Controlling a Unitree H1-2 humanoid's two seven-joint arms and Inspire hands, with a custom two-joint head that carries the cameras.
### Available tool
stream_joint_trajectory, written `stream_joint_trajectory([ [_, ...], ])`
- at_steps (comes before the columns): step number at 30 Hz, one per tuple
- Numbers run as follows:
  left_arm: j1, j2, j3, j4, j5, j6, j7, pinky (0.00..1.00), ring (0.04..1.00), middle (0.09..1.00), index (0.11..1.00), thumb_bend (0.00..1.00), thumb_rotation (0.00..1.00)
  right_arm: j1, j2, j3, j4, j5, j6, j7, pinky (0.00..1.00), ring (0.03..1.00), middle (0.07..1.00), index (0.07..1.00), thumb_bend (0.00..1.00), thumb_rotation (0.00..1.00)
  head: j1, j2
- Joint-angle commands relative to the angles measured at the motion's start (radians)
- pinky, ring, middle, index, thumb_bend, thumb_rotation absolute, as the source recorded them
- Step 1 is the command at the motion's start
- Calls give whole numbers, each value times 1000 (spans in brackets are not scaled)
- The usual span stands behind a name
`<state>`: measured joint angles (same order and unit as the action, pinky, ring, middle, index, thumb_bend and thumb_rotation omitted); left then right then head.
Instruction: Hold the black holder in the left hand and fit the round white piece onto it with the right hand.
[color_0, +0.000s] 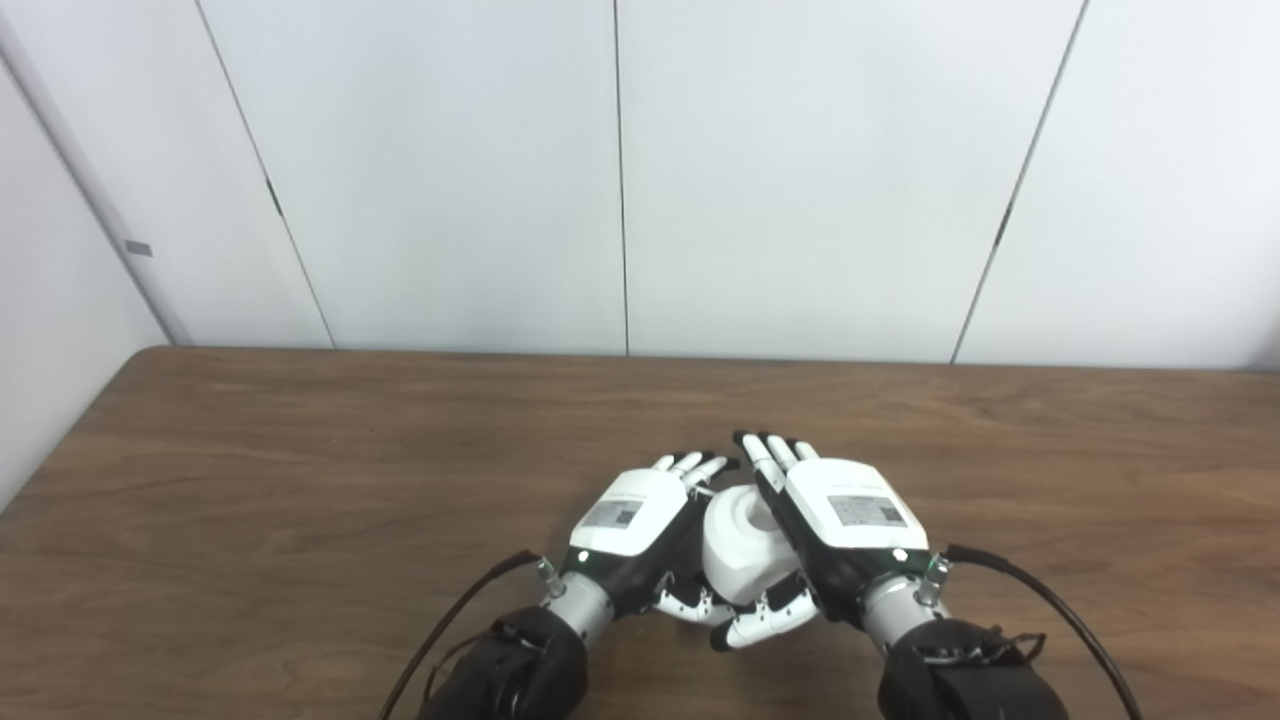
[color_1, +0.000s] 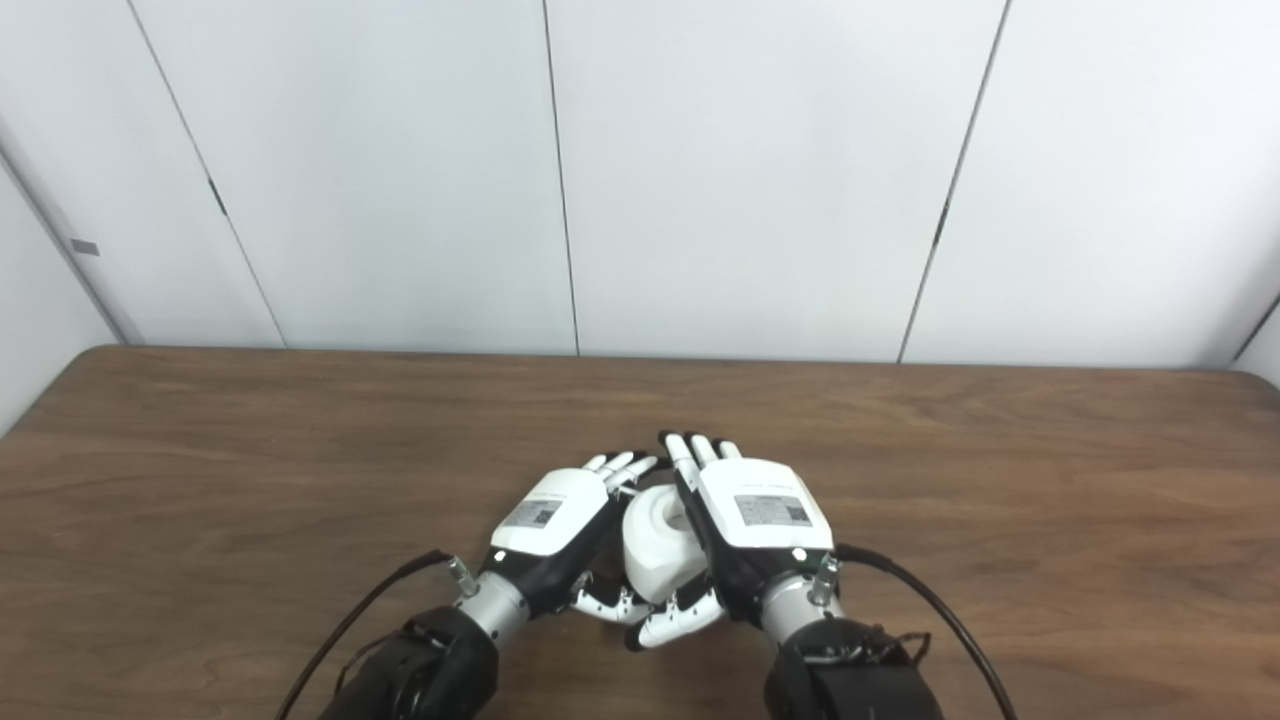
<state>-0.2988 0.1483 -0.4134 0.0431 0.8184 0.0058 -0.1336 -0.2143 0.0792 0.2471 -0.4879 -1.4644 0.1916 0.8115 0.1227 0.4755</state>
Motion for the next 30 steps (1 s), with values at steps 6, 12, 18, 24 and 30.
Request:
stream_joint_trajectory([
  [6,-29,12,15,-20,-7,6,8,1000,984,957,480,516,49,5,-12,1,26,17,6,18,625,1000,1000,1000,1000,428,-2,-4],
  [12,-27,18,19,-25,-11,13,2,1000,983,958,481,516,48,3,-18,-5,25,27,17,22,624,1000,1000,1000,1000,419,-4,-7],
  [18,-26,23,20,-27,-17,15,1,1000,981,957,482,516,48,4,-20,-8,28,34,22,17,624,1000,1000,1000,1000,405,-5,-9],
  [24,-26,25,25,-32,-26,19,-3,1000,989,961,482,516,48,3,-22,-12,28,37,28,16,629,1000,1000,1000,1000,420,-5,-12],
  [30,-23,32,29,-36,-25,18,-1,1000,987,963,482,516,48,5,-20,-21,27,39,44,13,630,1000,1000,1000,1000,412,-5,-15],
])
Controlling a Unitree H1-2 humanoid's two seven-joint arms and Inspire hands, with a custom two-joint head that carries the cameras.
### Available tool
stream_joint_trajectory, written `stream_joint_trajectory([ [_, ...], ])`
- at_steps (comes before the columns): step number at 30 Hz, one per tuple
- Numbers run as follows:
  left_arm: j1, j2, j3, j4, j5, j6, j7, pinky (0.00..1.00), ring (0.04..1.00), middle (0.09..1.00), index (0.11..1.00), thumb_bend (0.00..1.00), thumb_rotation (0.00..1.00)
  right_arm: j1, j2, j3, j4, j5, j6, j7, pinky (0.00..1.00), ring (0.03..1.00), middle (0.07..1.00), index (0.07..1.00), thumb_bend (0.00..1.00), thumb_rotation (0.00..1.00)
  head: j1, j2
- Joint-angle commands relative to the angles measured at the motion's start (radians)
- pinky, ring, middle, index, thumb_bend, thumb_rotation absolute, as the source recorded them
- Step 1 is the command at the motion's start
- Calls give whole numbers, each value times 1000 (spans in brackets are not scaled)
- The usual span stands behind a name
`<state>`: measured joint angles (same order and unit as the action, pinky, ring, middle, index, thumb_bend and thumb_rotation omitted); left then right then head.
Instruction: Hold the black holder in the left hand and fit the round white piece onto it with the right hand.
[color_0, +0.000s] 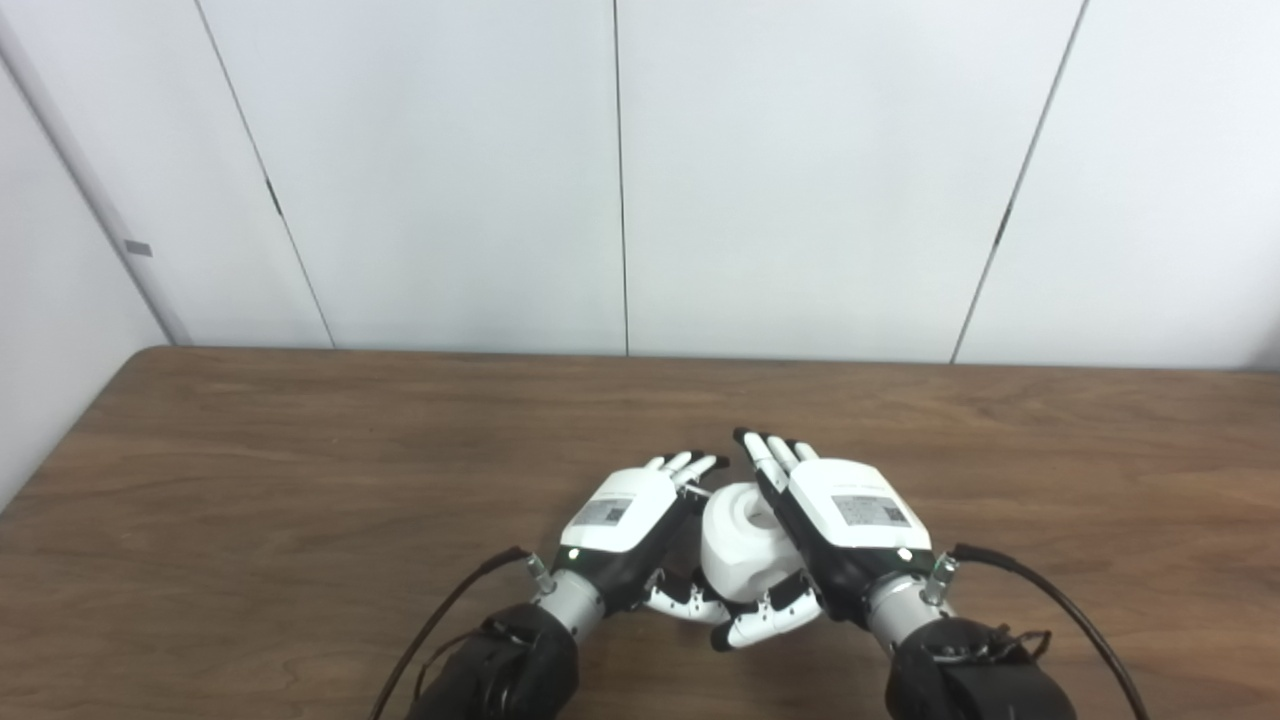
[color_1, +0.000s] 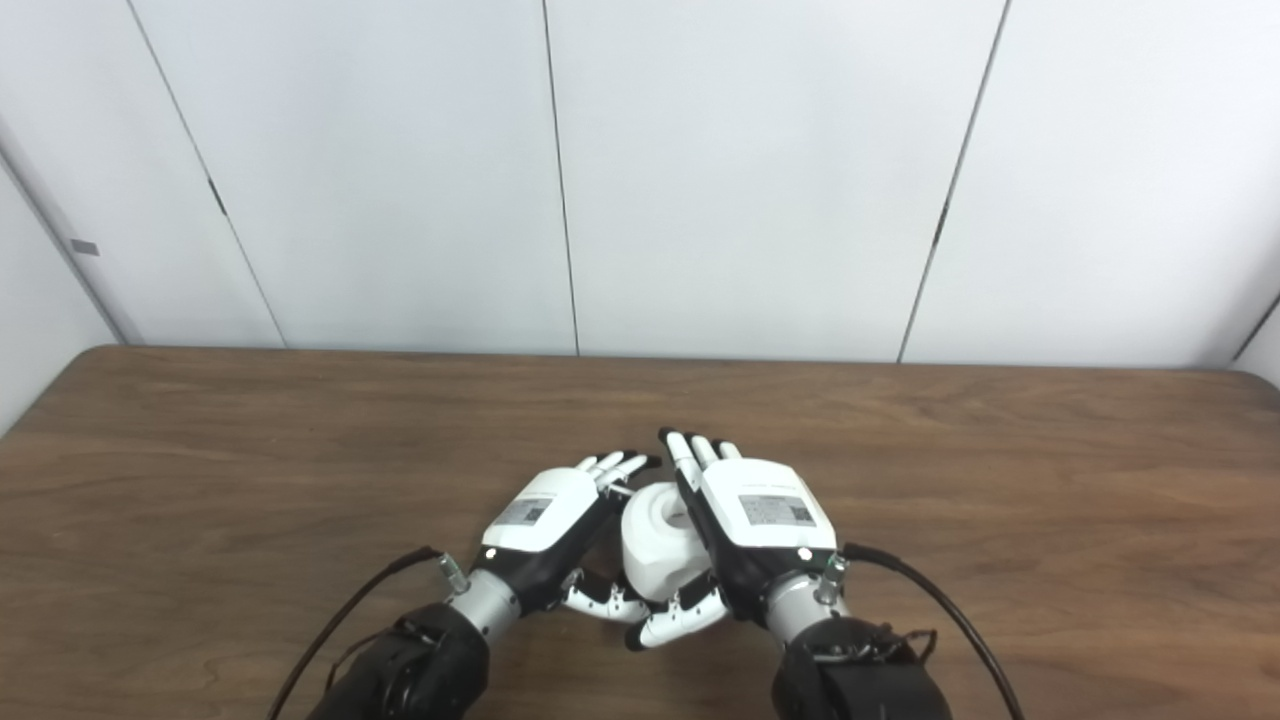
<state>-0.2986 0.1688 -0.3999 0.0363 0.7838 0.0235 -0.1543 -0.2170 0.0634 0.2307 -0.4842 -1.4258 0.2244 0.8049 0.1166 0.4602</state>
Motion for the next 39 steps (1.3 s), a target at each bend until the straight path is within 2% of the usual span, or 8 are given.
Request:
stream_joint_trajectory([
  [1,-23,12,15,-30,11,2,20,1000,986,962,482,516,48,8,-5,-6,23,0,15,18,632,1000,1000,1000,1000,413,1,0],
  [13,-17,23,24,-40,6,4,17,1000,985,965,482,516,48,11,-16,-31,22,30,36,4,661,1000,1000,1000,1000,403,1,-5],
  [39,-12,25,53,-43,-9,35,3,1000,1000,983,487,521,64,5,-43,-20,30,50,62,-17,640,1000,1000,1000,1000,417,4,-9],
])
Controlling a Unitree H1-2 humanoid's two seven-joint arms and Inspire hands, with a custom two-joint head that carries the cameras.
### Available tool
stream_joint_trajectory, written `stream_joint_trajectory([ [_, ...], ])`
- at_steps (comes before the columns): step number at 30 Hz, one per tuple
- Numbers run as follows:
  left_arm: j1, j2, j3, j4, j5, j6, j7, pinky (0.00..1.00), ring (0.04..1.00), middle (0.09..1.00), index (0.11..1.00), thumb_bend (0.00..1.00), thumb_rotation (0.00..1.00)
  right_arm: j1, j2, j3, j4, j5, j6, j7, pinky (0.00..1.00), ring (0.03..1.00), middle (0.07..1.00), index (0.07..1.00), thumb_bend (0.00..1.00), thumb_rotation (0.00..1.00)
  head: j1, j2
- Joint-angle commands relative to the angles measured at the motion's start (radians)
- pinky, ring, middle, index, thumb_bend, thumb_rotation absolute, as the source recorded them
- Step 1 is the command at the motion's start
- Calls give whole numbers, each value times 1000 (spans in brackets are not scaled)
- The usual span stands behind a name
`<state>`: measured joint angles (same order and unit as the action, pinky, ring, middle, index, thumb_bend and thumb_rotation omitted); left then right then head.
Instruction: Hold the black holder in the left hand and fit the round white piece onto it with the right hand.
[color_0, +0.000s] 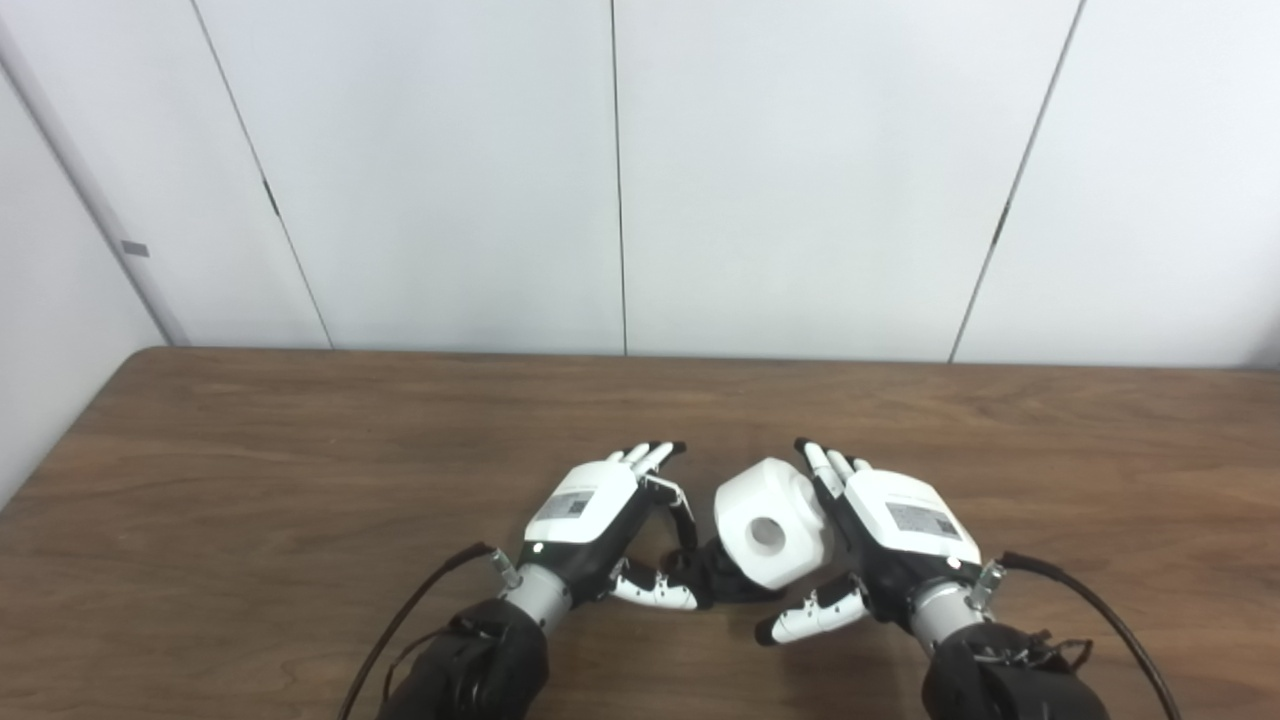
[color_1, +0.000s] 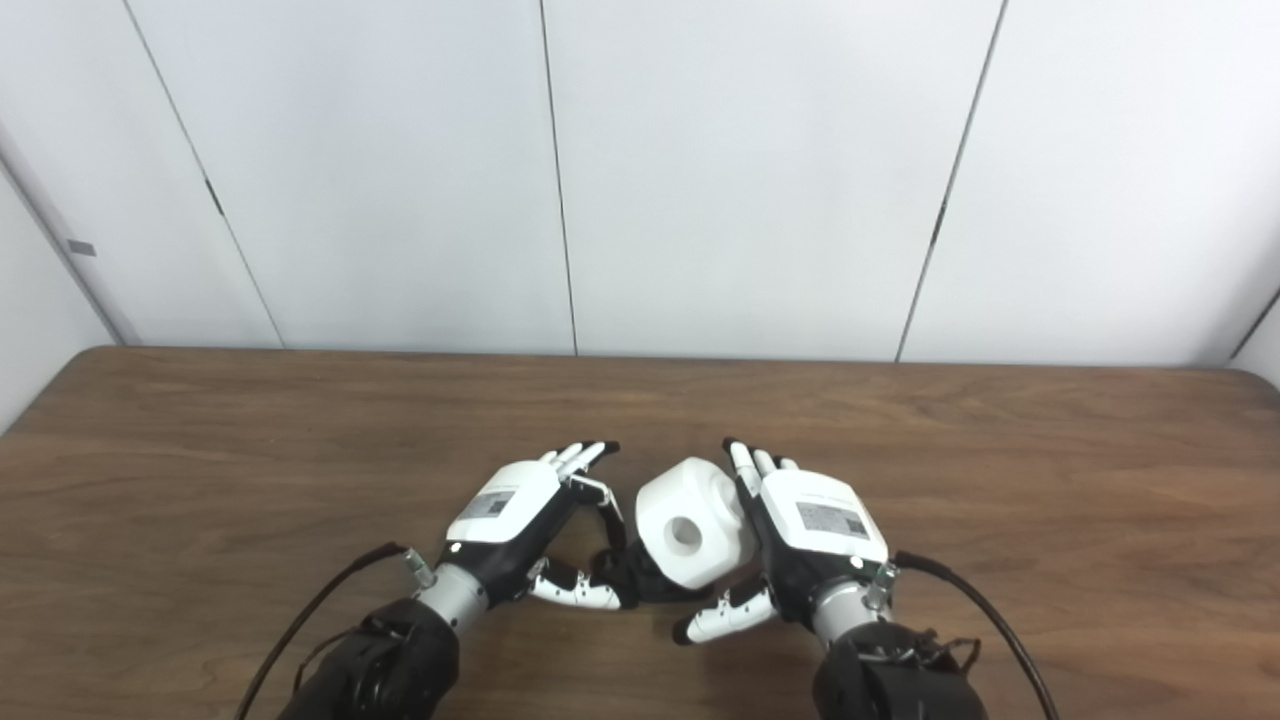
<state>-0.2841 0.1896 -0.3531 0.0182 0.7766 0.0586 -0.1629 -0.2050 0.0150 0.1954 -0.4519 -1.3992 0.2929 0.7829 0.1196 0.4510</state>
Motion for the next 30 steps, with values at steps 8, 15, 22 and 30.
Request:
stream_joint_trajectory([
  [8,-27,4,12,-19,-12,2,13,1000,1000,982,488,521,65,-13,1,22,-3,30,-1,-4,646,1000,1000,1000,1000,414,3,-2],
  [15,-29,0,10,-13,-10,4,16,1000,1000,984,488,521,65,-24,-2,21,-18,45,-3,-12,651,1000,1000,1000,1000,412,6,-4],
  [22,-30,-3,6,-11,-5,10,15,1000,1000,982,488,521,65,-38,-4,27,-35,43,-1,-3,654,1000,1000,1000,1000,404,6,-4],
  [30,-30,-6,4,-2,-9,-3,28,1000,1000,981,488,521,65,-57,-4,41,-54,47,-3,12,665,1000,1000,1000,1000,399,13,-6],
])
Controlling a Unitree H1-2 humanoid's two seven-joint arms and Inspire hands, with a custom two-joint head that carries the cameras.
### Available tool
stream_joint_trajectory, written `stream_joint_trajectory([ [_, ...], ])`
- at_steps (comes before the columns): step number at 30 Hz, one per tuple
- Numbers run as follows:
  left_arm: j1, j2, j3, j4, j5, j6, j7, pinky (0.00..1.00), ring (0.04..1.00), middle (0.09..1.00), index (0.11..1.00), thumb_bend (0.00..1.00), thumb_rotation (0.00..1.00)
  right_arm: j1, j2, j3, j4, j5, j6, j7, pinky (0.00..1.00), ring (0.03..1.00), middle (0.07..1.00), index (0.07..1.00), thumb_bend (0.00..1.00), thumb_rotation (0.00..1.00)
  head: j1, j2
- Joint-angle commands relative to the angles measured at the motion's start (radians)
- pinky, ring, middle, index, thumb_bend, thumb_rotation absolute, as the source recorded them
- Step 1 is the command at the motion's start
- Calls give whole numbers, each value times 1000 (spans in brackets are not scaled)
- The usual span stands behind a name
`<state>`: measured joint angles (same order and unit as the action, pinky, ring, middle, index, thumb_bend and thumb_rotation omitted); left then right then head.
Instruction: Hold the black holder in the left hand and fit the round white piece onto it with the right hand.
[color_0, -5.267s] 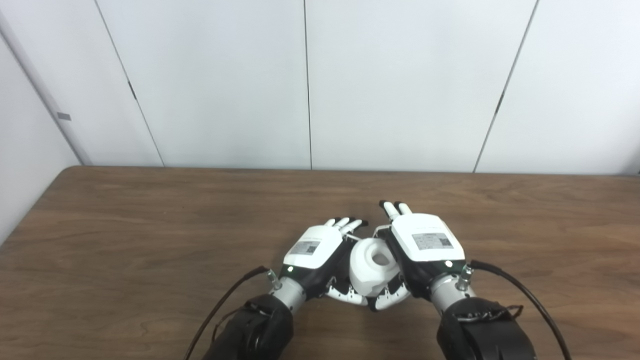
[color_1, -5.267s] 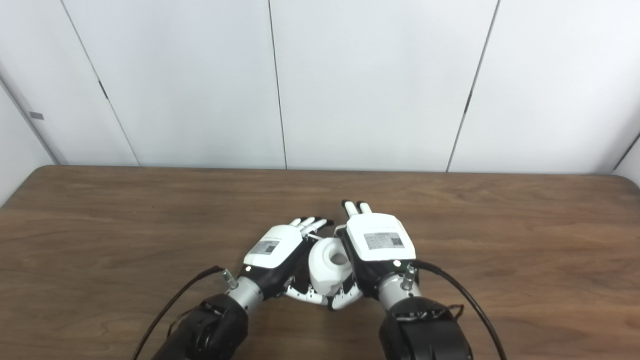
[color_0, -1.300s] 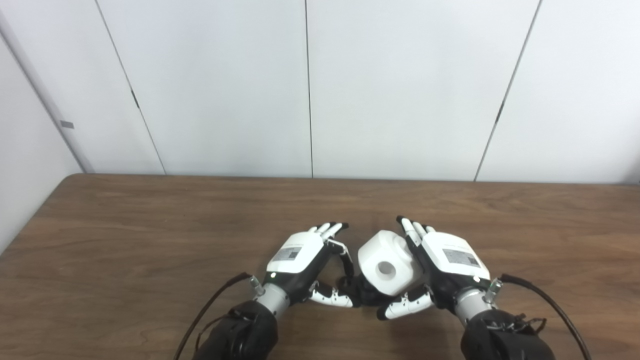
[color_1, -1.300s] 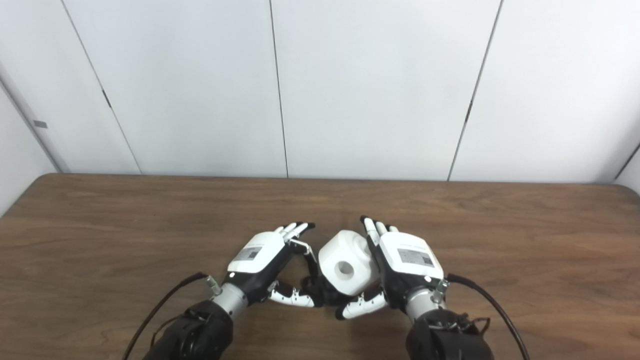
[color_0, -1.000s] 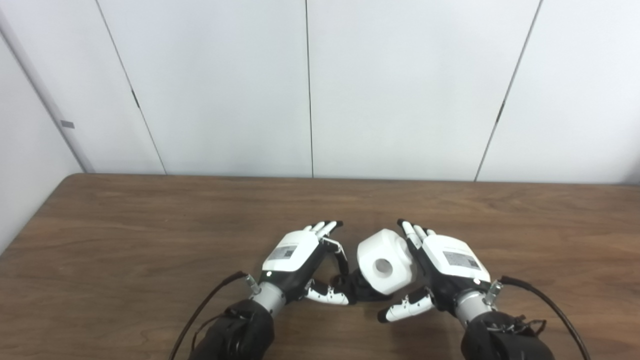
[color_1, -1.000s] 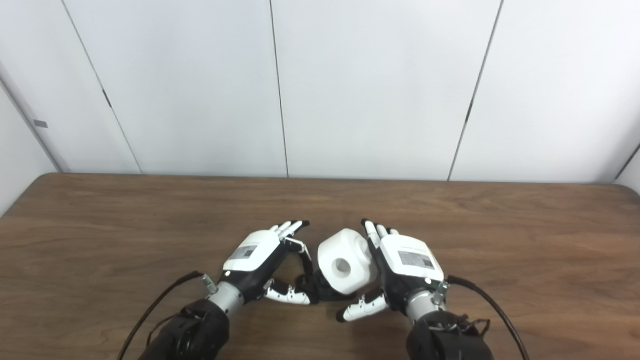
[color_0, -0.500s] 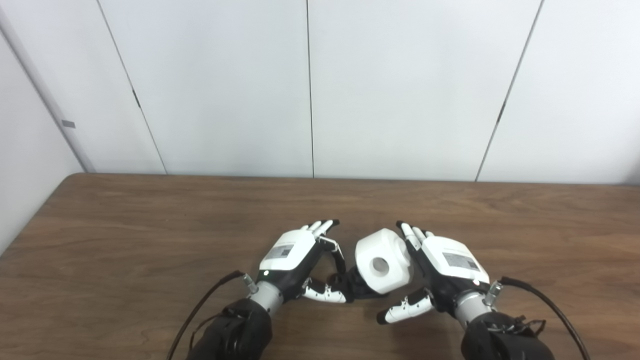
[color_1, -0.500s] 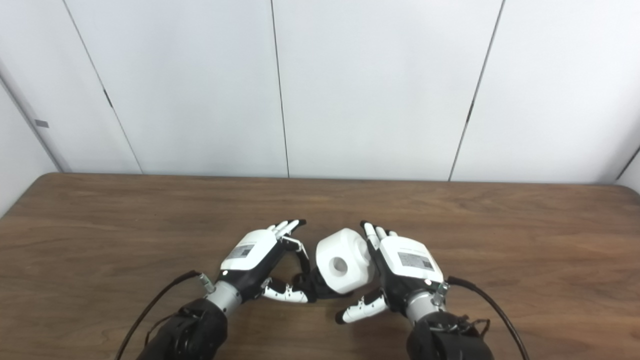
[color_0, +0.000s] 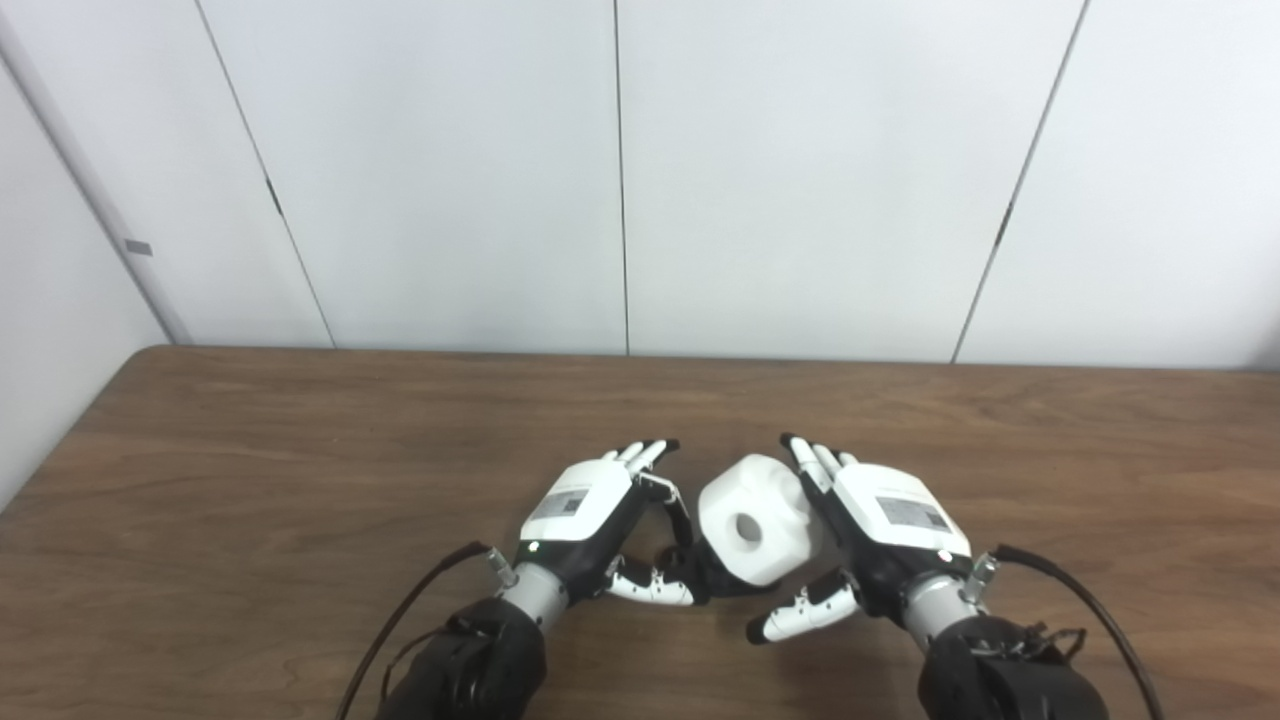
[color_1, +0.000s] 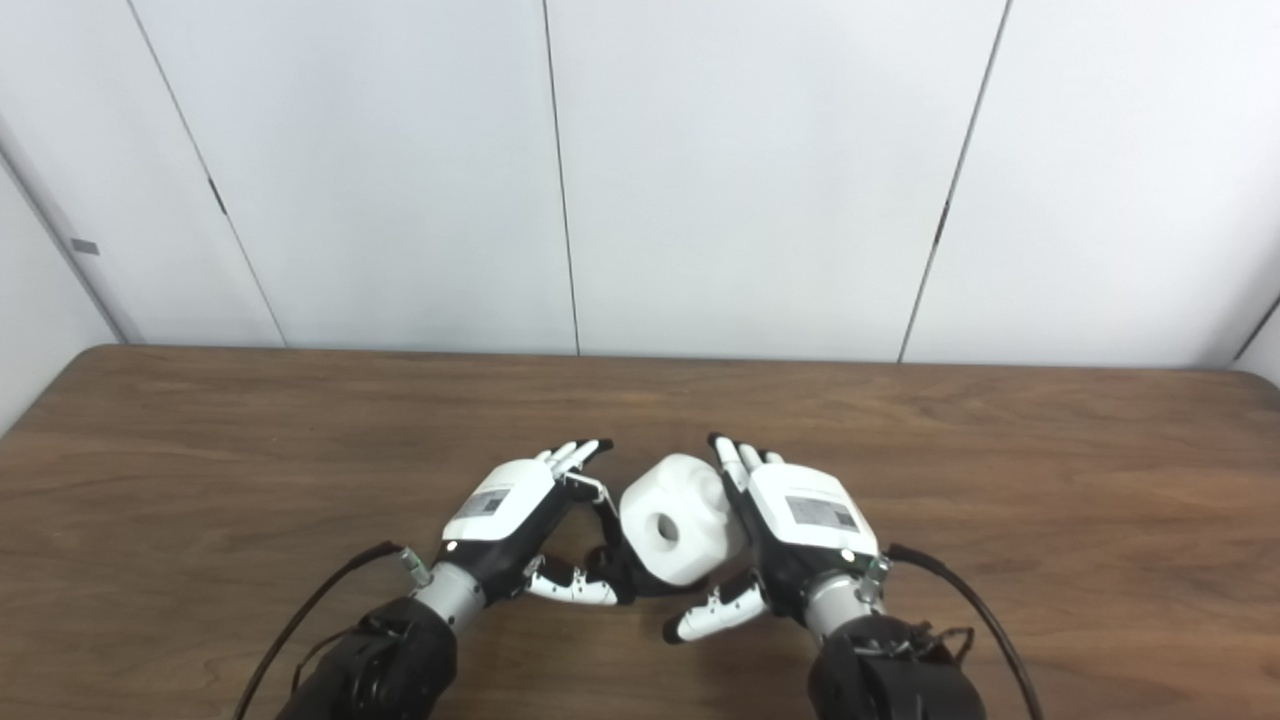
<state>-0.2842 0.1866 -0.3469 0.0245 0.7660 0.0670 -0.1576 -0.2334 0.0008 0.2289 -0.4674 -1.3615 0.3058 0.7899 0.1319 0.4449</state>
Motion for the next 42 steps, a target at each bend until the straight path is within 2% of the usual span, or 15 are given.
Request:
stream_joint_trajectory([
  [1,-30,-4,-3,-7,2,-13,24,1000,1000,981,488,521,65,-29,10,9,-39,11,-15,6,668,1000,1000,1000,1000,400,1,0],
  [13,-32,-8,-11,-1,10,-9,33,1000,1000,981,488,521,66,-46,7,34,-51,22,-22,12,644,1000,1000,1000,1000,439,6,-4],
  [28,-34,-19,-21,6,15,-7,47,1000,1000,979,488,521,66,-52,-8,40,-68,29,-29,33,647,1000,1000,1000,1000,442,10,-3],
  [42,-34,-25,-19,-3,12,4,43,1000,1000,983,488,521,66,-51,-11,67,-64,19,-44,58,634,1000,1000,1000,1000,433,11,11],
])
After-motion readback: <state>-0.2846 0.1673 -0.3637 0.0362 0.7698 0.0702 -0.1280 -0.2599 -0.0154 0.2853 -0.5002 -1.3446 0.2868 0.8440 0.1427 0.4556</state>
